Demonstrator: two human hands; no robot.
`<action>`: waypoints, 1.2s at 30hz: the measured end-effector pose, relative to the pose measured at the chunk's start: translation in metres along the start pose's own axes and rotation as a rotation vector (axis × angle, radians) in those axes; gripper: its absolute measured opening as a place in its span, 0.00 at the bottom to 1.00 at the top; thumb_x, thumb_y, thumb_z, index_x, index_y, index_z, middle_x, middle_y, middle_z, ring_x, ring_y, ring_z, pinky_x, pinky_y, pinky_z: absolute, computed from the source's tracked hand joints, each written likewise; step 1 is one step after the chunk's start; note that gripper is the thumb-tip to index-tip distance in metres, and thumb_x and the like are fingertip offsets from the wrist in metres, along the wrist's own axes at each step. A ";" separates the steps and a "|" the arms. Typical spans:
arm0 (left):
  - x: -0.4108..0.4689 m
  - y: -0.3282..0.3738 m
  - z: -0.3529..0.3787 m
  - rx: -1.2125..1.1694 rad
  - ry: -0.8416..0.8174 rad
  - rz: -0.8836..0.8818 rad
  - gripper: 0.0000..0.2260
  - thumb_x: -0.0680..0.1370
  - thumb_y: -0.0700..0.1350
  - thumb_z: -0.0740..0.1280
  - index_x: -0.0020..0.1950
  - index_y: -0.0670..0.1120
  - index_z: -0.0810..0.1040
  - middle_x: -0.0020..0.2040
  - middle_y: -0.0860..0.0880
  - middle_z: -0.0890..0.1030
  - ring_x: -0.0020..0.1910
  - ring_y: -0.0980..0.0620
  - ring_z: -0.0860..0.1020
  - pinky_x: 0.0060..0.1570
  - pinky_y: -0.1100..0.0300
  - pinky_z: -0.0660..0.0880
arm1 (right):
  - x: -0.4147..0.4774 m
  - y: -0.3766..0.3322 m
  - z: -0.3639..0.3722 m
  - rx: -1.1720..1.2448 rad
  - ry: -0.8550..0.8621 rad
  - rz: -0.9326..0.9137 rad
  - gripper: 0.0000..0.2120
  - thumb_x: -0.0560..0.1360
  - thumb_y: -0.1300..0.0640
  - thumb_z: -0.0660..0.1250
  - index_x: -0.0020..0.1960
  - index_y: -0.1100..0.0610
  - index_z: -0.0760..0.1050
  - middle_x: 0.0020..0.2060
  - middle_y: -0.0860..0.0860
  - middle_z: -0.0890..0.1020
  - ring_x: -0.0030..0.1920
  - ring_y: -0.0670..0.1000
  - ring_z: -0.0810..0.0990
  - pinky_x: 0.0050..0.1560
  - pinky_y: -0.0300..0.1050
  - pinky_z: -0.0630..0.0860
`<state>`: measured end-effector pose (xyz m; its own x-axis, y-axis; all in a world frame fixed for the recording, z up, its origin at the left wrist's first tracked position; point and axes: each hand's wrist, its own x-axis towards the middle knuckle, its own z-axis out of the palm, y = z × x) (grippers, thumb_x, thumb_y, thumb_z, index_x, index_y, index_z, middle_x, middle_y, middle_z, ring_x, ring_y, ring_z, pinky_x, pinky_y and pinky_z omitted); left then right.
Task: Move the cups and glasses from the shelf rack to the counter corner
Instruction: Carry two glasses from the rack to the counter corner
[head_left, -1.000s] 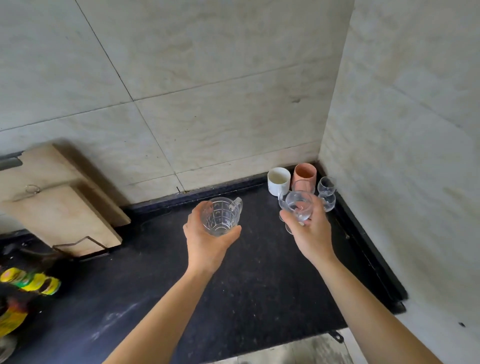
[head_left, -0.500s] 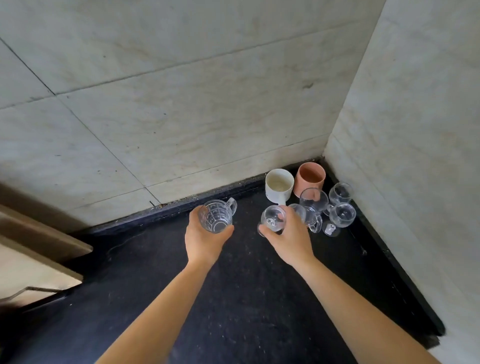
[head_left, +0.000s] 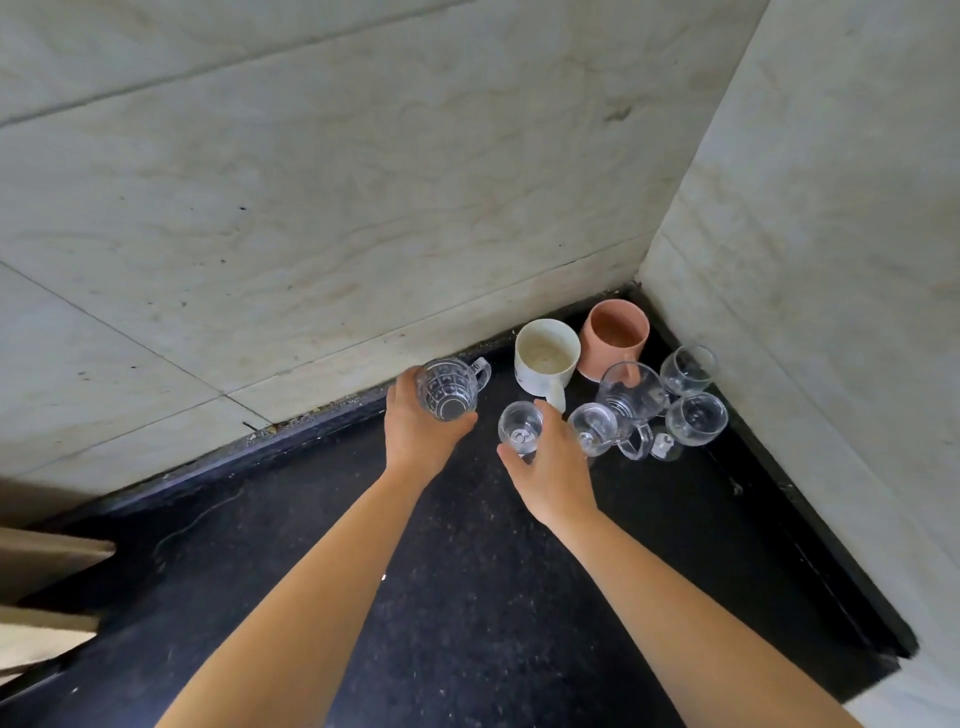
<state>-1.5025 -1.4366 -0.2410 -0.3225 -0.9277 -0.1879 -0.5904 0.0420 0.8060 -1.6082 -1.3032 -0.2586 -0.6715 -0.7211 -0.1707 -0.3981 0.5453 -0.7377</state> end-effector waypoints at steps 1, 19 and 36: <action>0.006 0.003 0.005 0.006 -0.010 -0.001 0.36 0.64 0.49 0.80 0.68 0.49 0.69 0.63 0.49 0.74 0.59 0.49 0.76 0.56 0.53 0.75 | 0.000 0.000 0.000 -0.007 0.001 0.004 0.28 0.75 0.51 0.74 0.71 0.54 0.67 0.61 0.53 0.79 0.60 0.52 0.79 0.56 0.44 0.76; 0.040 0.000 0.060 0.003 -0.044 -0.002 0.38 0.63 0.49 0.81 0.68 0.47 0.67 0.65 0.48 0.72 0.60 0.50 0.74 0.58 0.56 0.73 | -0.005 0.003 0.002 -0.142 0.041 0.095 0.31 0.77 0.45 0.72 0.74 0.53 0.64 0.59 0.54 0.82 0.54 0.54 0.84 0.53 0.54 0.82; -0.060 -0.012 -0.042 0.423 -0.018 0.171 0.27 0.83 0.54 0.60 0.79 0.46 0.60 0.79 0.44 0.63 0.77 0.43 0.61 0.74 0.45 0.61 | -0.035 -0.019 -0.043 -0.371 -0.123 -0.032 0.43 0.81 0.45 0.65 0.83 0.50 0.38 0.56 0.53 0.84 0.49 0.54 0.85 0.43 0.48 0.81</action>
<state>-1.4448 -1.3972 -0.2154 -0.4525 -0.8877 -0.0846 -0.7763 0.3455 0.5273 -1.6041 -1.2701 -0.2108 -0.5839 -0.7740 -0.2448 -0.6319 0.6227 -0.4615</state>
